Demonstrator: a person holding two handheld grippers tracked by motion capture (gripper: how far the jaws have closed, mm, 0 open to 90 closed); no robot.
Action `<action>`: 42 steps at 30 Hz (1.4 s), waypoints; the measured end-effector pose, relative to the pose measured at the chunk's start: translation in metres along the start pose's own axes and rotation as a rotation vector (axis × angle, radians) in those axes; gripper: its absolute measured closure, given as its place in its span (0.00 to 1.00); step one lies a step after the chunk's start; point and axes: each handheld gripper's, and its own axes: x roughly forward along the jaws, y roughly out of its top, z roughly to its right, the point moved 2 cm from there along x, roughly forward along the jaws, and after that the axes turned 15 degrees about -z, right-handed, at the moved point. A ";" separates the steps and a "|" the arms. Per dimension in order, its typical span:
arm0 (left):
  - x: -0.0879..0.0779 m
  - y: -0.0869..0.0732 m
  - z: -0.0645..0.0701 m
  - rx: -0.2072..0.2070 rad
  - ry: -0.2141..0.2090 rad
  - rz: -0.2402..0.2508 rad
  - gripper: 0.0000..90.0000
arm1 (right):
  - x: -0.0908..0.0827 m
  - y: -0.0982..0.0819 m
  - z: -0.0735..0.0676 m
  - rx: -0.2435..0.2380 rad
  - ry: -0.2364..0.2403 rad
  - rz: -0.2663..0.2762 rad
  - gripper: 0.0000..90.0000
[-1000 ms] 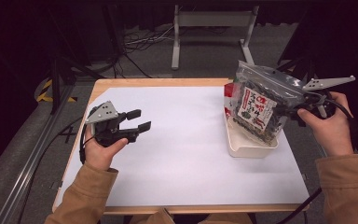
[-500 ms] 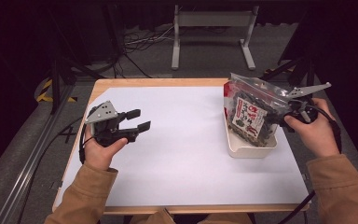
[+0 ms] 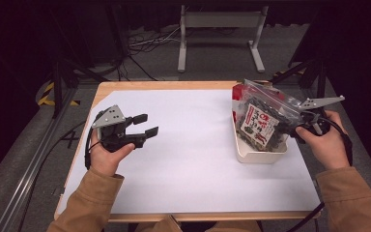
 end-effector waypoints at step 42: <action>-0.004 -0.068 0.008 0.032 -0.048 -0.007 0.36 | 0.017 -0.096 -0.060 -0.058 0.026 0.354 0.36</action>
